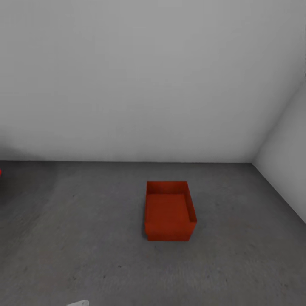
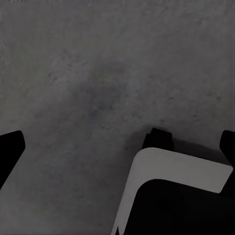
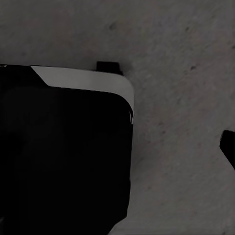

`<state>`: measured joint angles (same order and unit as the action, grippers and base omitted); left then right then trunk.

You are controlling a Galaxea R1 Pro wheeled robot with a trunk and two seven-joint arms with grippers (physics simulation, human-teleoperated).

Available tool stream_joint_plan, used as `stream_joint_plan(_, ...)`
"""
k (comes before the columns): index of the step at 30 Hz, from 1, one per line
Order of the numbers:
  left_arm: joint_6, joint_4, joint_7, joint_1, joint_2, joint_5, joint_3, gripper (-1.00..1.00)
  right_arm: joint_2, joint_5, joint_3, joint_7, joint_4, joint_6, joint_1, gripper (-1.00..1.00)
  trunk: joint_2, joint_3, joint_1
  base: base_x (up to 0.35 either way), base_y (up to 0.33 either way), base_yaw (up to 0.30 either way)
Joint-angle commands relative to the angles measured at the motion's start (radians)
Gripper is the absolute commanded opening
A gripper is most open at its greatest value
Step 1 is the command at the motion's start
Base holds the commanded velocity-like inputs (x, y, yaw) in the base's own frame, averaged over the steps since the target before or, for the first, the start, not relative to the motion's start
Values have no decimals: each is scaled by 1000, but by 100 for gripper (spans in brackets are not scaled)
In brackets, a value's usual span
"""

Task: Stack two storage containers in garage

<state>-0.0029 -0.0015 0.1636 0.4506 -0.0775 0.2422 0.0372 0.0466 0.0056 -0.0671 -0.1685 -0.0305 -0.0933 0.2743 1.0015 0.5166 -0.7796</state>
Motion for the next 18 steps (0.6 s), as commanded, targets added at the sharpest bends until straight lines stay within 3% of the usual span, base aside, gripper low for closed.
stream_joint_plan(1,-1,0,2,0,0,7,4,100,2,1,-6,-3,-3,-5,-2,100,1,-1,0,0,0,0)
stream_joint_plan(18,-2,0,1,0,-1,7,4,100,7,2,-6,48,-3,1,-9,100,1,-28,0,0,0,0)
